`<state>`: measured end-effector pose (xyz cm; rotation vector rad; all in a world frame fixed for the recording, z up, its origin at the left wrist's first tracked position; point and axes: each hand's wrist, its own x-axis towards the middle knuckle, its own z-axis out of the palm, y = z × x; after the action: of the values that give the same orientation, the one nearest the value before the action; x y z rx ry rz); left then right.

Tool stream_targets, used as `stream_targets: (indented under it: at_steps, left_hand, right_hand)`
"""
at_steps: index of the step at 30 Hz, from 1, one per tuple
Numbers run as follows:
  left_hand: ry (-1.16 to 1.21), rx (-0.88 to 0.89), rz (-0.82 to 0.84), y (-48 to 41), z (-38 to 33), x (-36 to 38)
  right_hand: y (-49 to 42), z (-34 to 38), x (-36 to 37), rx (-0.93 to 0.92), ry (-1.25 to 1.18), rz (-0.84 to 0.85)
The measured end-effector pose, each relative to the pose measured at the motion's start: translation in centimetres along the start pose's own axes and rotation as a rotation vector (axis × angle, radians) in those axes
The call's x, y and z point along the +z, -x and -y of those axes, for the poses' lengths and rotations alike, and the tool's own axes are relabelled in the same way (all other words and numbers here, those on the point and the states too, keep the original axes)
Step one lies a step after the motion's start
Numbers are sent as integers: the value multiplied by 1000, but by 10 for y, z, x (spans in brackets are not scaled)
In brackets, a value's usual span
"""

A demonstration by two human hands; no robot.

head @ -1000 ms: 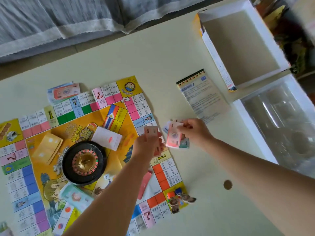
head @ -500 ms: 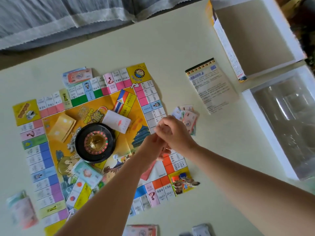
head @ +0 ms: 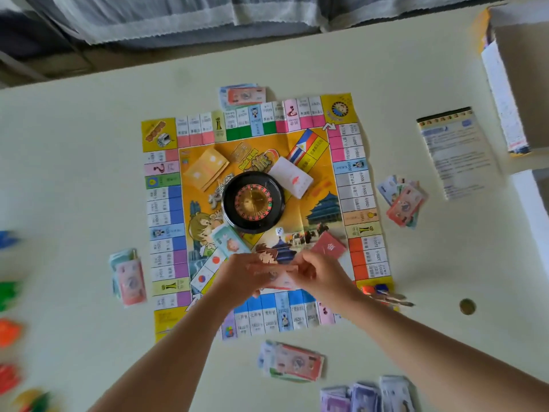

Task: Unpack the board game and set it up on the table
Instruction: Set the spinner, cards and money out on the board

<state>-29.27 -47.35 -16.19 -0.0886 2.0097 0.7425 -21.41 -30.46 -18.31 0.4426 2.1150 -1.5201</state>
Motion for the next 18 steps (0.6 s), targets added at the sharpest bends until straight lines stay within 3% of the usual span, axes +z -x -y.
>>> stream_targets:
  at_steps: [4,8,11,18]
  left_hand:
    - [-13,16,-159,4,24,-19]
    - [231,-74,-366,4,47,-29]
    - [375,-178,-404,0,60,-30]
    - [564,-216,-314,-10,60,-21]
  right_hand:
    - [-3,5,32,114,-52,31]
    - [-22,28,57,164,-249,-72]
    - [-42,40,73,207,-327,-137]
    - [-60,32,91,172,89,-369]
